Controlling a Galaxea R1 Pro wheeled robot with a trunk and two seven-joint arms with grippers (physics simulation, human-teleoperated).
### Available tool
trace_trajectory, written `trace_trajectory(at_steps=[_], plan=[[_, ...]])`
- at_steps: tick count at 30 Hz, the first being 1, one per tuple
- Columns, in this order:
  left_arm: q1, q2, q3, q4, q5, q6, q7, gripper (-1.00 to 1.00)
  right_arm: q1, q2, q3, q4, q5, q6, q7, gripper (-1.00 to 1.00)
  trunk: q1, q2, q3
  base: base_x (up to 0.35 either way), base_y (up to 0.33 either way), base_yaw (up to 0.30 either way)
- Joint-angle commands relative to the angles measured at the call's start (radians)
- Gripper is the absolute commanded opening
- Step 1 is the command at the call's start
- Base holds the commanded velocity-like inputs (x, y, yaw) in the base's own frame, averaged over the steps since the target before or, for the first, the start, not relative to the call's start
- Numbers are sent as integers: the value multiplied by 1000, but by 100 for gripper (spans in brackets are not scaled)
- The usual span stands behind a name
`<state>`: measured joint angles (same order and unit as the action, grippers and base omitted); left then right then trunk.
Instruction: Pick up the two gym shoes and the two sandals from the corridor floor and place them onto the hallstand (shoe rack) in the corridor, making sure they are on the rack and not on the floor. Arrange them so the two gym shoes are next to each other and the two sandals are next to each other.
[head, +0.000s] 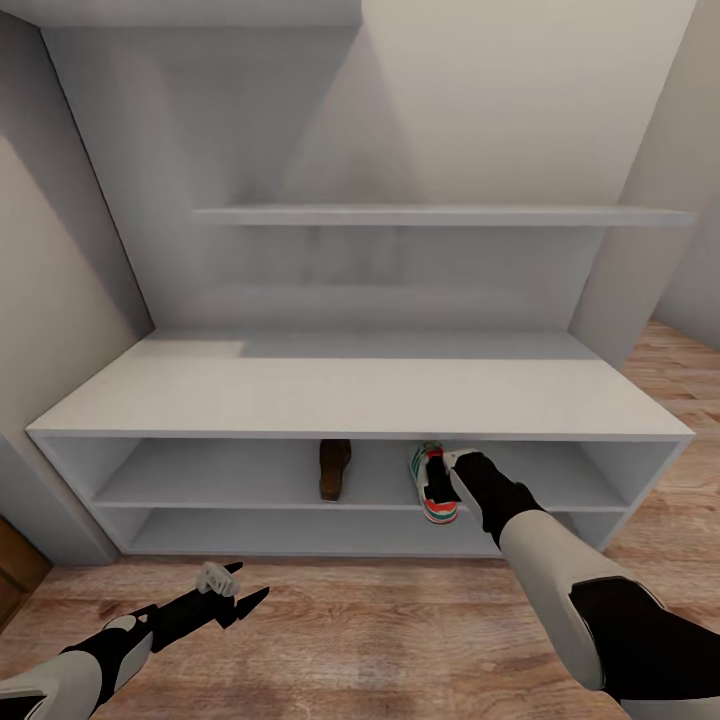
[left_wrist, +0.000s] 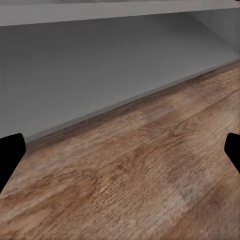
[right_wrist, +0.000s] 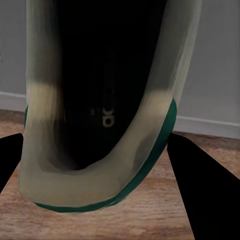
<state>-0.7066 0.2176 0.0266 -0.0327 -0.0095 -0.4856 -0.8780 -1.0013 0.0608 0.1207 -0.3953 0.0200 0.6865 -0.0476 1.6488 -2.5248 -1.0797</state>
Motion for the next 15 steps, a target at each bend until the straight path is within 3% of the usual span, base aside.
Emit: trace_trajectory(at_steps=[1, 15], plan=[[-1, 0, 3, 0, -1, -2, -3, 100, 0, 0, 5, -1, 1, 5, -3, -100, 0, 0, -1, 0, 0, 0], [-1, 0, 3, 0, -1, -2, -3, 100, 0, -2, 5, 1, 1, 2, -3, -100, 0, 0, -1, 0, 0, 0]])
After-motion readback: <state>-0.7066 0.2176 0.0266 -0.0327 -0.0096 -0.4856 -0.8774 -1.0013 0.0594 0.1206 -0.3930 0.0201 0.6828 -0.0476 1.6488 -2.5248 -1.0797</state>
